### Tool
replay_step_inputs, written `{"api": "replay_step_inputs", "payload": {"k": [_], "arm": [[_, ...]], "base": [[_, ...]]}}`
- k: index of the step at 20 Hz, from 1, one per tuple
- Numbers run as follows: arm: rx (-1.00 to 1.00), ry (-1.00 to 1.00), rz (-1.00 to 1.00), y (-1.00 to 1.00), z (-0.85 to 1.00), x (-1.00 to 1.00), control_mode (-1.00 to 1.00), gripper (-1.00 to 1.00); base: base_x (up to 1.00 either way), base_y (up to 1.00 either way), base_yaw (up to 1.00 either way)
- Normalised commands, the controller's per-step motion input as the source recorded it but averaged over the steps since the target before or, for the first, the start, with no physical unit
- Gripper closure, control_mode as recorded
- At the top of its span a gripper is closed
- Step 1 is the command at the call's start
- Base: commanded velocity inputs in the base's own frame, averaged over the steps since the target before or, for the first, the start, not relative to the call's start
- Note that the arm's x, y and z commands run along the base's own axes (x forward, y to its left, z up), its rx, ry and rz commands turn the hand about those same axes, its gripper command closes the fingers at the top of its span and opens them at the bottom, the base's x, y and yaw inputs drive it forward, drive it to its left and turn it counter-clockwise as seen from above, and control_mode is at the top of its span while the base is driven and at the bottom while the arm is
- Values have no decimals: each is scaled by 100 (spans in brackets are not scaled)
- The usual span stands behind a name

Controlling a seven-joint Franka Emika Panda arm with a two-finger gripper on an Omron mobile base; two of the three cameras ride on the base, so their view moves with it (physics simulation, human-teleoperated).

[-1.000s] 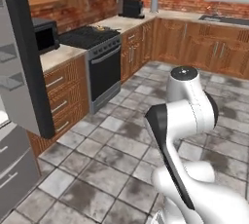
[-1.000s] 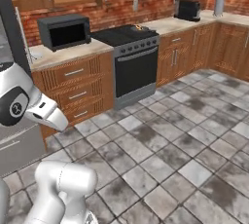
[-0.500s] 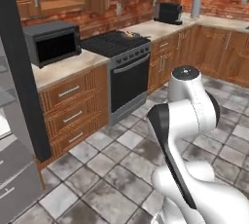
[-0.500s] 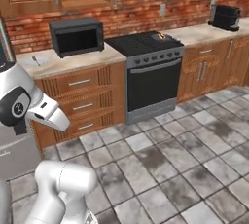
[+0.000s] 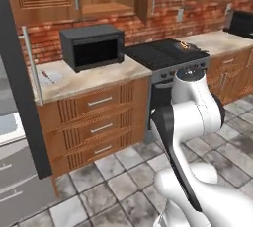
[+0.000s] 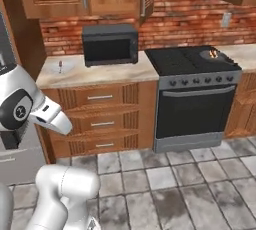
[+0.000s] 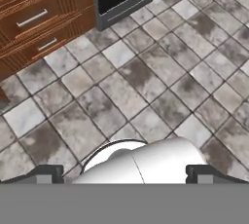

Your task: Place the cold items (lemon wedge and cucumber) from the fridge in one tupperware on the dining counter. Place the warm items (hot dog and kebab skewer) in the stove area in another tupperware.

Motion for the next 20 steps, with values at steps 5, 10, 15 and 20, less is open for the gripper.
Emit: {"api": "replay_step_inputs", "payload": {"k": [5,10,15,20], "arm": [[0,0,0,0,0,0,100,-100],[0,0,0,0,0,0,100,-100],[0,0,0,0,0,0,100,-100],[0,0,0,0,0,0,100,-100]], "base": [[100,-46,59],[96,-49,64],[80,-48,71],[60,-36,79]]}}
